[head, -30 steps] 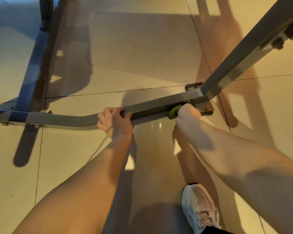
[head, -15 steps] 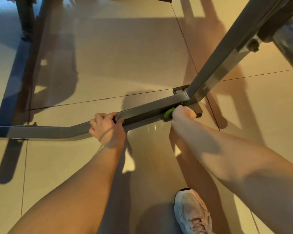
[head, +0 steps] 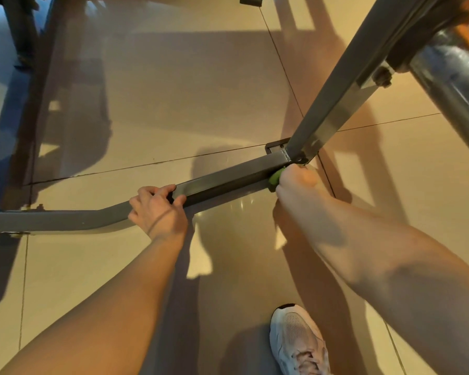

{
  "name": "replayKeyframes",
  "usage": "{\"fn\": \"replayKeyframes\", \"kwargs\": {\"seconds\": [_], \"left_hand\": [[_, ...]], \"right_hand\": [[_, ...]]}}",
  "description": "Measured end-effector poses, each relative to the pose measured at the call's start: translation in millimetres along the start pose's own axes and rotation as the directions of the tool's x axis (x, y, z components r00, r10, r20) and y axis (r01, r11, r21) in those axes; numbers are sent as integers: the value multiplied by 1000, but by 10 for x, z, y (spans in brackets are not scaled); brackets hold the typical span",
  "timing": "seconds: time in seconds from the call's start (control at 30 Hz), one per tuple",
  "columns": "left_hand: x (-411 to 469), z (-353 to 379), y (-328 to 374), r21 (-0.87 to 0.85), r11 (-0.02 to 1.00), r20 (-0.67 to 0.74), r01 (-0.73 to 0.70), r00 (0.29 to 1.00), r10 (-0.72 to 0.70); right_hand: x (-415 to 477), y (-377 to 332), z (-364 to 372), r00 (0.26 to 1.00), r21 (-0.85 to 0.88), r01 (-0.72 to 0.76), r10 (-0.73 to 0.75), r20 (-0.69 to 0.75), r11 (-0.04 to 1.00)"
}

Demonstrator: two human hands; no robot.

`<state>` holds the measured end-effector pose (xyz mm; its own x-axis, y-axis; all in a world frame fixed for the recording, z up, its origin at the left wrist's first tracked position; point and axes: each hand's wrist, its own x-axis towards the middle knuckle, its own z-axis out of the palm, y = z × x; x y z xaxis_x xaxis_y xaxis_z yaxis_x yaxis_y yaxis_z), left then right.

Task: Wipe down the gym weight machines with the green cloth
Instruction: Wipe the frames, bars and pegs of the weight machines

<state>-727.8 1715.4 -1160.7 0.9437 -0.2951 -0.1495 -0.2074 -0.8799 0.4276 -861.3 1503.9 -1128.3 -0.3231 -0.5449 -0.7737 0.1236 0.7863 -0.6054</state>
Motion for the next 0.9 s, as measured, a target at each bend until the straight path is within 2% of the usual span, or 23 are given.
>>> {"fn": "replayKeyframes", "kwargs": {"seconds": [0.1,0.17,0.23,0.3,0.37,0.43,0.53,0.63,0.8,0.9], "left_hand": [[13,-25,4,13,1000,7,-20,1000,20],[4,-27,16,26,1000,17,-16,1000,16],[4,-48,35,56,998,39,-7,999,5],[1,-91,55,88,996,63,-23,998,17],[-12,-143,137,120,991,83,-57,995,47],[-41,-176,319,107,991,122,-81,990,67],[-126,-170,746,-25,992,177,-123,976,126],[-270,-163,1280,-285,944,249,-165,938,239],[-508,-212,2029,-495,829,262,-259,865,427],[-477,-177,2253,-602,746,235,-285,830,507]], "right_hand": [[-249,529,150,995,-226,47,-26,95,973],[-519,921,227,978,-275,-1,59,201,962],[-679,1154,259,949,-259,-111,180,260,959],[-682,1130,190,921,-242,-166,238,309,956],[-620,888,51,915,-218,-124,197,353,968],[-614,501,-135,938,-197,-46,110,329,979],[-564,-68,-377,974,-219,105,-56,218,970],[-472,-368,-488,971,-177,184,-151,184,967],[-476,-568,-463,945,113,299,-310,107,948],[-447,-639,-350,949,271,283,-309,56,920]]}}
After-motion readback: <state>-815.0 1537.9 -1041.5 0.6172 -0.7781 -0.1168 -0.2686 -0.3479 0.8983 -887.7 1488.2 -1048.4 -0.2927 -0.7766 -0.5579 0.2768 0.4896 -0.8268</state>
